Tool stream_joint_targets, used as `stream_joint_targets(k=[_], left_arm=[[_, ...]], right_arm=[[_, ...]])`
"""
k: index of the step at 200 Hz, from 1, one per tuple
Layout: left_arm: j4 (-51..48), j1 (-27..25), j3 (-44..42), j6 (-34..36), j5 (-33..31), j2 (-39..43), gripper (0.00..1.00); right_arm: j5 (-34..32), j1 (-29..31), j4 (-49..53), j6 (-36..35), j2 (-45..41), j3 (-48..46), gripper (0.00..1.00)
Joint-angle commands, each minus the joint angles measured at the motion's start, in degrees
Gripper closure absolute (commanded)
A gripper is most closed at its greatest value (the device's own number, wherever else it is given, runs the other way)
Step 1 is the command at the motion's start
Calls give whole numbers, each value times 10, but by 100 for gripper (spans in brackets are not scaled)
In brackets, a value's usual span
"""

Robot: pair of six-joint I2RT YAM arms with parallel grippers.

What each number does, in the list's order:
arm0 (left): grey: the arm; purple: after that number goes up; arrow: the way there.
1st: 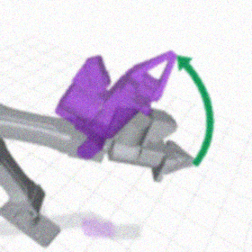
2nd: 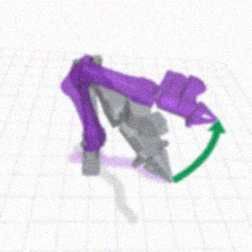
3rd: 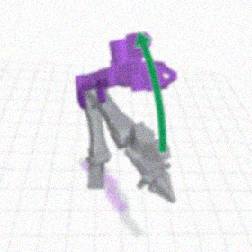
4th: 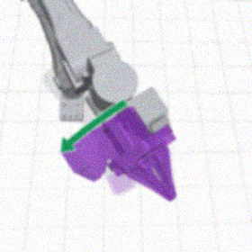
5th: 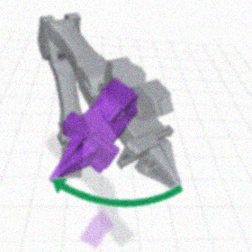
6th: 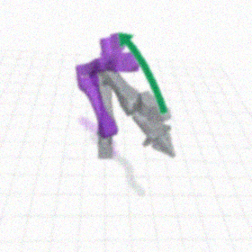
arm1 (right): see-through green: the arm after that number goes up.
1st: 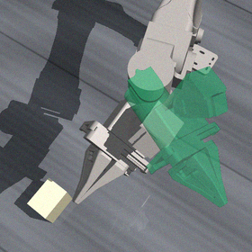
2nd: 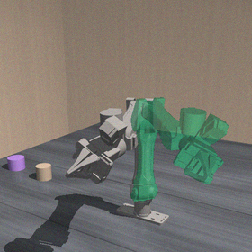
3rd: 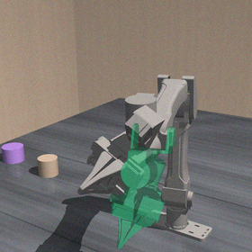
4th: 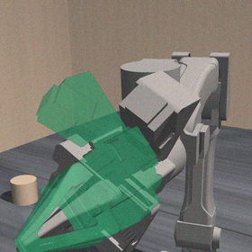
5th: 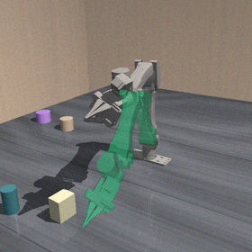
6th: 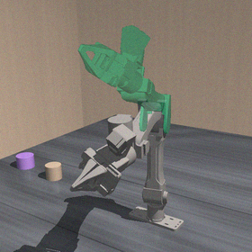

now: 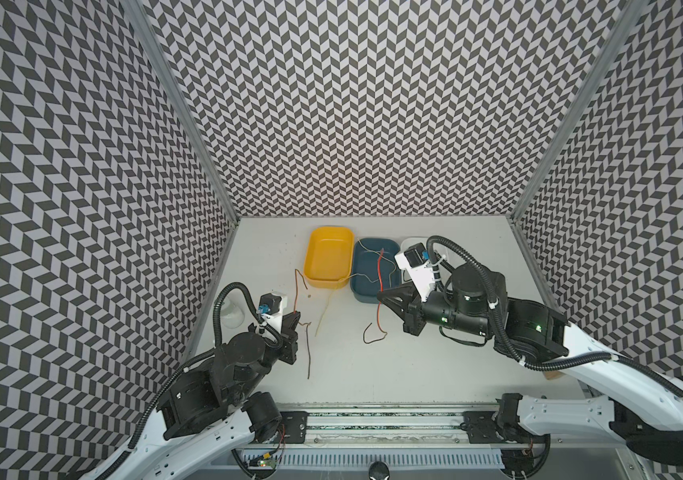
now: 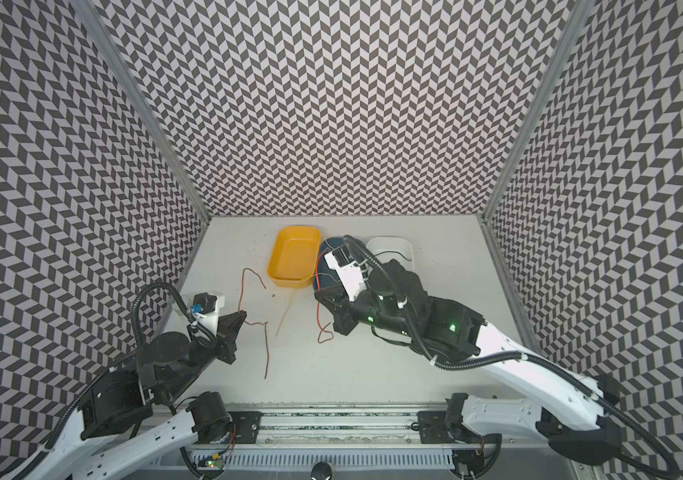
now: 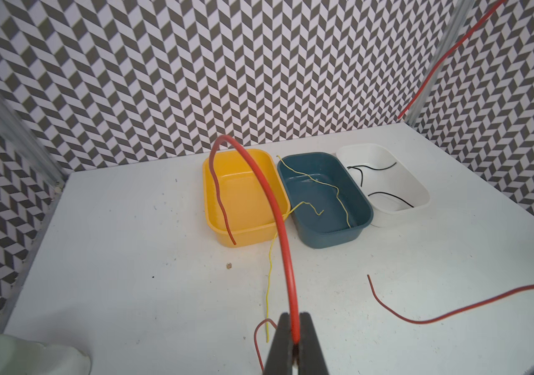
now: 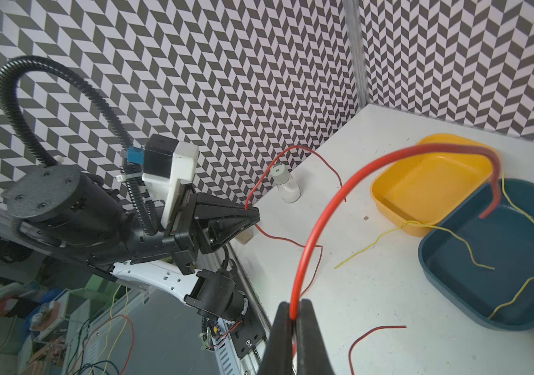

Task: Untangle the cables
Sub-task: 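Carry the red wire with the right gripper over the yellow tray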

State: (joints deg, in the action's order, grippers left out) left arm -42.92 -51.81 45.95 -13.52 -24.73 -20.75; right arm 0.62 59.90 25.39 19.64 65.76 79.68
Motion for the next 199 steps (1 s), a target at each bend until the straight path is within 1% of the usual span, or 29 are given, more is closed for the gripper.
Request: stream_joint_targets(k=[1,13,23,43,83,114,155,185,199], left_arm=[[9,2,-11,-15,-64,24,100],[4,5,-10,-19,-70,27,100],[0,5,-8,-21,-74,23,100],[-2,6,-7,-22,-74,15,100],[2,18,-8,-21,-71,7,100],[6,27,-9,-20,-70,0,100],[12,39,-12,-15,-62,-6,100],[18,46,-13,-12,-53,-7,100],[20,50,-14,-12,-47,-6,100]], right_arm=[[7,-1,-14,-53,35,53,100],[25,-6,-17,-70,66,83,100],[26,-9,-23,-82,91,108,100],[49,-35,-34,-92,142,162,100],[158,-129,-36,-58,278,303,100],[188,-158,-47,-65,369,387,100],[192,-177,-120,-78,450,414,100],[202,-190,-157,-81,504,417,100],[206,-191,-168,-77,522,405,100]])
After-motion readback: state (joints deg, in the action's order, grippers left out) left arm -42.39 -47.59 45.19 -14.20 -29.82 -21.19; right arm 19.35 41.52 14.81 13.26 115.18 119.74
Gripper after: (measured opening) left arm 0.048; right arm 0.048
